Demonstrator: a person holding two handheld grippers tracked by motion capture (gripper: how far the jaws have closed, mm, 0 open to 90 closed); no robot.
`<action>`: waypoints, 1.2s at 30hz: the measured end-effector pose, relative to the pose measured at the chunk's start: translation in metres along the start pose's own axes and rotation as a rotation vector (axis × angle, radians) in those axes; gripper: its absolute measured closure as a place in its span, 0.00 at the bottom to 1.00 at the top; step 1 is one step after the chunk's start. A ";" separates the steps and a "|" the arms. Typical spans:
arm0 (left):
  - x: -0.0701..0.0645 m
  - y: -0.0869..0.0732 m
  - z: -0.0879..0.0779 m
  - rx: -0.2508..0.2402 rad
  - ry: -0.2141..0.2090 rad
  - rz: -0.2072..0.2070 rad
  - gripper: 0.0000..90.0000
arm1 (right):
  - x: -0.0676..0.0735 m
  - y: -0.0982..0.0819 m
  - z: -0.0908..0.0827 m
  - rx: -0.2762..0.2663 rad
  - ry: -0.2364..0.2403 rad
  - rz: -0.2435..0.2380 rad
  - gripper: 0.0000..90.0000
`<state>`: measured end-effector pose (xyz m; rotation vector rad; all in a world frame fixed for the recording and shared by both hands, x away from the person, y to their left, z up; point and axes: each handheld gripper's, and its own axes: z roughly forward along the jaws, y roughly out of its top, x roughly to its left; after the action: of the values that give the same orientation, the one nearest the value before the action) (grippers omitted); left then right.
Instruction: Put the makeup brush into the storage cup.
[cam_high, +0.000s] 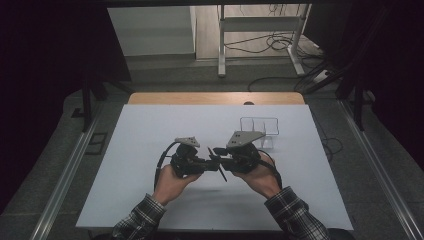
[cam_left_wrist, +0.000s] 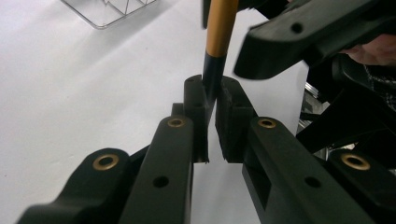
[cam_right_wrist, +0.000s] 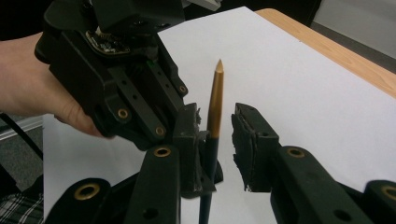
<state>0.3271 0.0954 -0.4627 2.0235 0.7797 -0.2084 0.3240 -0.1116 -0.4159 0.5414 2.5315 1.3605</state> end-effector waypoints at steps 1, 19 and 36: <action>0.000 0.000 0.000 0.001 -0.001 0.004 0.93 | 0.000 0.001 0.001 0.003 0.000 -0.002 0.79; -0.006 0.002 0.002 0.025 0.041 0.074 0.70 | -0.005 -0.001 0.000 -0.007 0.003 0.012 0.93; -0.009 -0.004 -0.006 0.006 0.175 0.104 0.44 | -0.011 -0.002 -0.010 -0.042 -0.007 0.027 0.93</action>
<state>0.3163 0.0976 -0.4581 2.1018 0.7792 0.0260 0.3298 -0.1244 -0.4115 0.5735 2.4927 1.4159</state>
